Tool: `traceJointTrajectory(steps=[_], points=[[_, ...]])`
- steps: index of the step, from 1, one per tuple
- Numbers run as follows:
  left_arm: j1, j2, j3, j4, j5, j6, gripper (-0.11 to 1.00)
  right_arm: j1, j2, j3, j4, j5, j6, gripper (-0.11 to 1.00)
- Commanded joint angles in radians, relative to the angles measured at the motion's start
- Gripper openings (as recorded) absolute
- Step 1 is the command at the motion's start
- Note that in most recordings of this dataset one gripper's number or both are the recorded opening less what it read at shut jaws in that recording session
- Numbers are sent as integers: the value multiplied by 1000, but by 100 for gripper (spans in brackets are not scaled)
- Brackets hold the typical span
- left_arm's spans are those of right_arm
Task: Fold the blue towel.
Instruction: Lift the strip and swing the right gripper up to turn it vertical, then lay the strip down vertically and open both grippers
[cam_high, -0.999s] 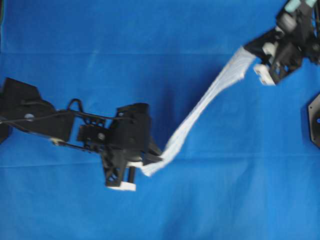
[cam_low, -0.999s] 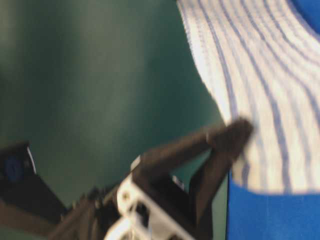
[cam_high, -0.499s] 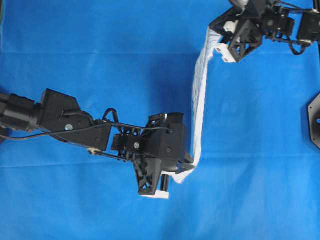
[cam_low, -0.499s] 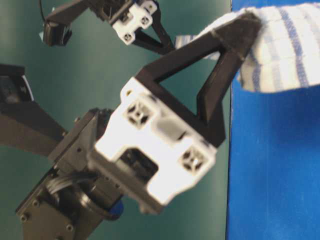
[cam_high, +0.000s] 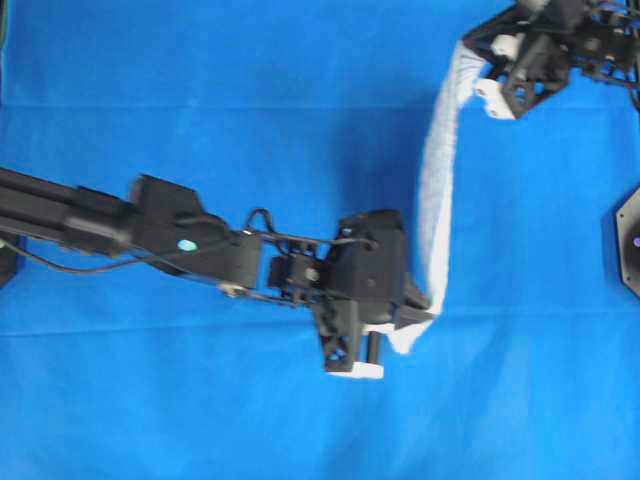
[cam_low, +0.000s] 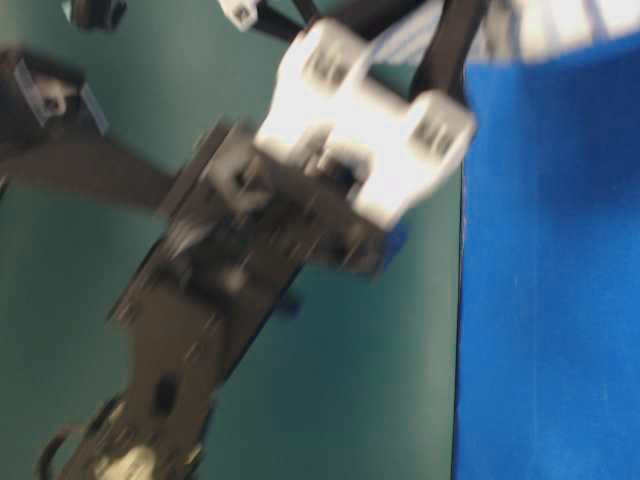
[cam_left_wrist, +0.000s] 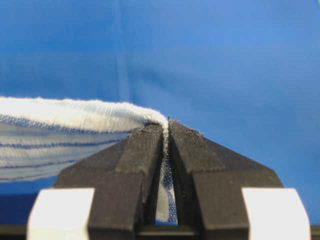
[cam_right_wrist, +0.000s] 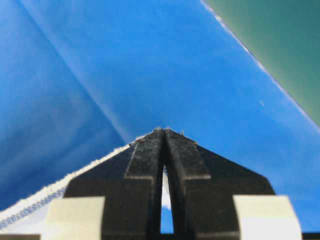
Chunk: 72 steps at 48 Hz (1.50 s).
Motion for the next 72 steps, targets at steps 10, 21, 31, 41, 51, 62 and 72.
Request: traceJointTrajectory(steps=[10,21,31,41,51,62,72], points=[[-15,163,-275,0,-25,17,3,-2,-124,40,-2,81,-2,1],[-28,186,-307,-3,5,-15,3,-2,25,-20,-5,34,-20,1],[-43,114,-216,-3,49,-115,3,-3,258,-156,-5,-28,-29,1],[-43,-5,-2,-3,20,-184,3,0,436,-295,-5,-64,-48,1],[-43,-77,179,-3,-44,-256,3,0,505,-362,-5,-78,-49,1],[-41,-98,236,-3,-66,-265,3,5,511,-360,-5,-83,-51,1],[-37,-97,235,-3,-67,-268,3,6,512,-359,-5,-97,-51,1]])
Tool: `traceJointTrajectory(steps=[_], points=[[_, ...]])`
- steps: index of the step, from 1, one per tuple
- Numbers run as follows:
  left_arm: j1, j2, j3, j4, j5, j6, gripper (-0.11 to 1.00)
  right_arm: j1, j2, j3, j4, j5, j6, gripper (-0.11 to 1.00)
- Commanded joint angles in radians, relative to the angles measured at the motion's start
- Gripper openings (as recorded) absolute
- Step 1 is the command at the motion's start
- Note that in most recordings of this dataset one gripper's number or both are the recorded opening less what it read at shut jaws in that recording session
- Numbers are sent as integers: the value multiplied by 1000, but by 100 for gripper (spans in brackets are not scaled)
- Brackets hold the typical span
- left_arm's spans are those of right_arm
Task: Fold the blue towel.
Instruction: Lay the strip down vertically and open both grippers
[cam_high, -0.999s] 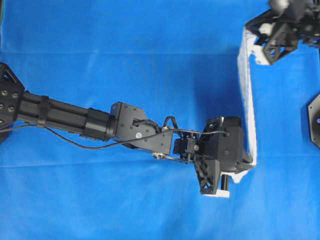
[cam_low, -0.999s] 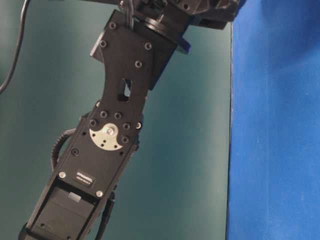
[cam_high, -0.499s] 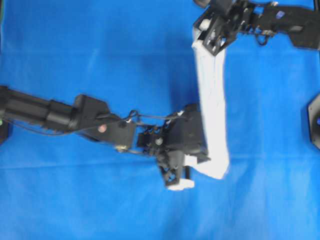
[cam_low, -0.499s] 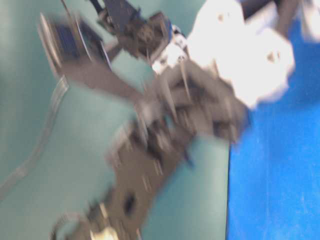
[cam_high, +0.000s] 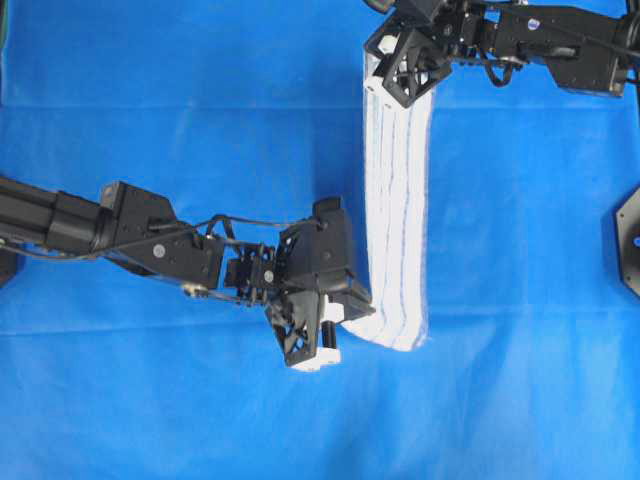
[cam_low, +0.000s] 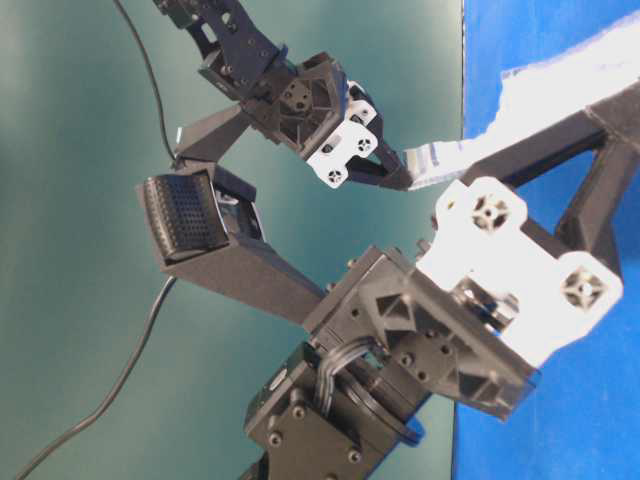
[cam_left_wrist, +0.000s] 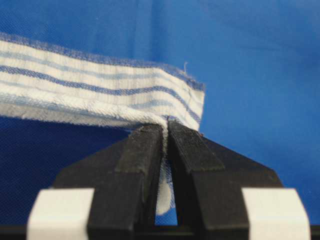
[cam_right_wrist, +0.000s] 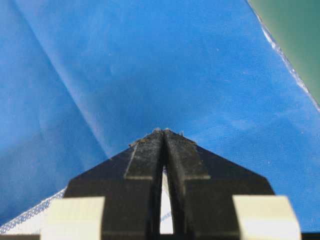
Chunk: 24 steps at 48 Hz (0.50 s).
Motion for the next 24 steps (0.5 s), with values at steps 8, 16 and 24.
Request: traceJointTrajectory(steps=[8,16,24], points=[[-23,-38,-17,2,-8,-6,6,-9,-14,-20,-6,-35,-9,9],[-23,-51,-9,2,9,-6,46,-8,-17,-17,-6,-48,-18,55],[-21,-117,17,2,87,-3,66,-8,-51,11,-6,-41,-18,55]])
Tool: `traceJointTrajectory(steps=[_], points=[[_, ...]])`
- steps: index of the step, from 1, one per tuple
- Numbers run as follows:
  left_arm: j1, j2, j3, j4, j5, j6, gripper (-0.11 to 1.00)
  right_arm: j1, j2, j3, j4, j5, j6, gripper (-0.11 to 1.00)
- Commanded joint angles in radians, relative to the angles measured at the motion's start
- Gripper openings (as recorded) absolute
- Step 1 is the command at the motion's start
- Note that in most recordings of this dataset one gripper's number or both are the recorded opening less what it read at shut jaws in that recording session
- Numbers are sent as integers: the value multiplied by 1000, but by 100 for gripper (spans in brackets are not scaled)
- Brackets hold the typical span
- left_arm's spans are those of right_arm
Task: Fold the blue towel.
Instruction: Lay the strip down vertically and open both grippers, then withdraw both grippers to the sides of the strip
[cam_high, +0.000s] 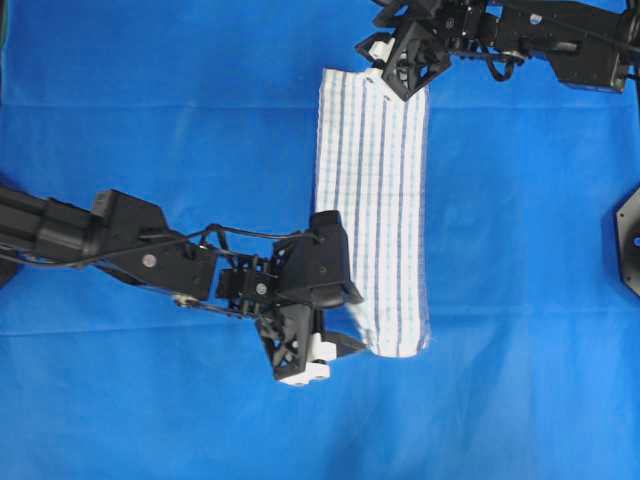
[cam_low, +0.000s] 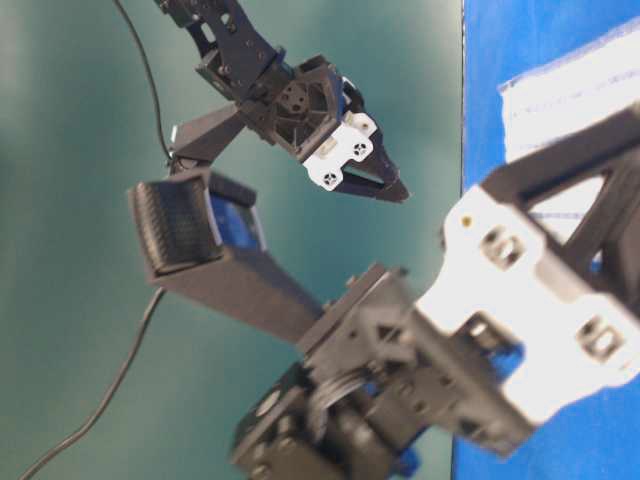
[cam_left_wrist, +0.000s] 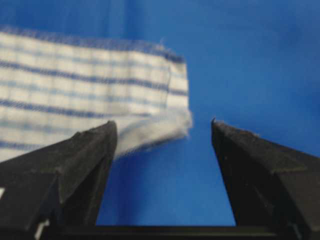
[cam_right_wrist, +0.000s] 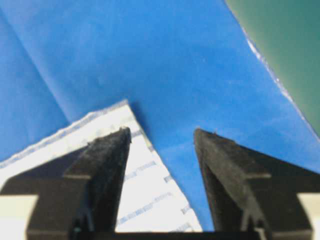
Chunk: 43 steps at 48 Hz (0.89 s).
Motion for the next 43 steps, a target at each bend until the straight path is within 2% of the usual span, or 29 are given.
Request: traceJointTrajectory(steps=[1,11,20,27,34,43], points=[[2,-81,5,2,35,6,66,-2,-52,11,-5,-3,0,55],[26,-227,84,6,84,25,63,5,-192,130,-5,-12,11,55],[91,-321,183,6,15,81,63,44,-345,276,8,-71,18,55],[150,-376,262,5,-110,144,63,120,-477,385,29,-124,18,55],[181,-436,344,6,-230,198,63,232,-611,462,57,-138,20,55],[196,-505,425,5,-290,202,63,365,-721,526,97,-141,20,55]])
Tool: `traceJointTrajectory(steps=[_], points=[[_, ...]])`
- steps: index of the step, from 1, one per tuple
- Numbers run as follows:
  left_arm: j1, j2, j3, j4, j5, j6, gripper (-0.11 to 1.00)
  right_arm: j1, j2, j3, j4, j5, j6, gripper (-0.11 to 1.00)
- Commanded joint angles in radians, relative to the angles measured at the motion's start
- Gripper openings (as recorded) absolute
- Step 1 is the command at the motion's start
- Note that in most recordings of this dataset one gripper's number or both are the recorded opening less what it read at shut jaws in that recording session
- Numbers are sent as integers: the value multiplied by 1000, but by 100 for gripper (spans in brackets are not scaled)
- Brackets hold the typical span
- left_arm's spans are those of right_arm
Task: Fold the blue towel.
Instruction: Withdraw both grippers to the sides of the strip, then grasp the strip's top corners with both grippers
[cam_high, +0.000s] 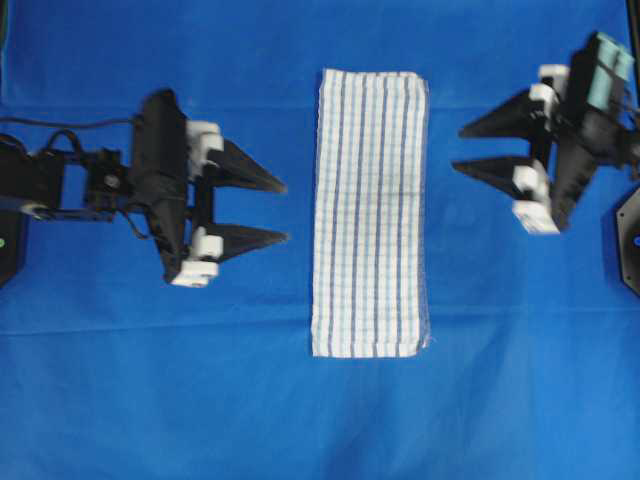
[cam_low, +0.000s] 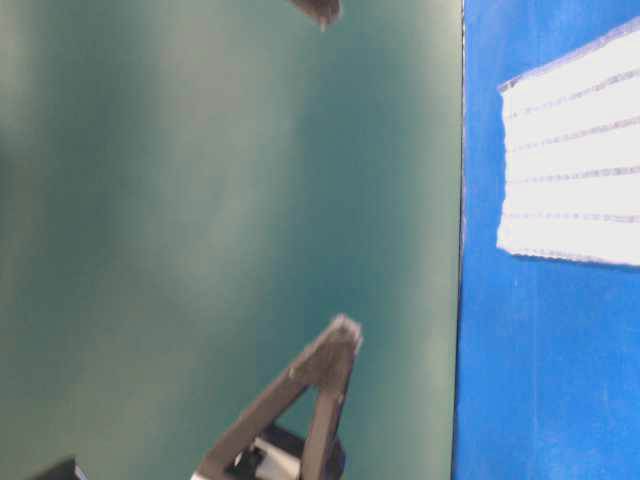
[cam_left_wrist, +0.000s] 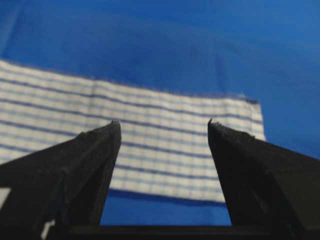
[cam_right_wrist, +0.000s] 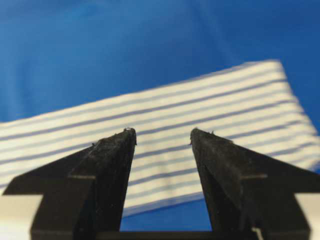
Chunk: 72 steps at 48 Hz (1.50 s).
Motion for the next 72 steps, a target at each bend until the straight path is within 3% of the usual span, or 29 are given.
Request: traceJointTrajectory(steps=[1,13,28,33,43,52,59,72], points=[[5,-46,14,0,-28,0,63,54,-38,11,17,-11,2,55],[5,-43,14,0,-44,-3,63,72,-29,20,21,-14,-2,55],[14,-35,0,0,-46,-3,63,26,-15,17,15,-21,-5,55],[55,-34,-3,0,-55,-2,63,-25,-9,15,8,-41,-8,55],[160,-15,-18,2,-94,8,68,-196,58,-2,-5,-94,-15,56],[245,140,-97,2,-100,8,80,-341,201,-31,-28,-147,-18,64],[299,281,-184,2,-97,8,87,-400,328,-64,-40,-199,-23,65],[382,483,-296,0,-98,8,88,-471,594,-164,-55,-249,-46,65]])
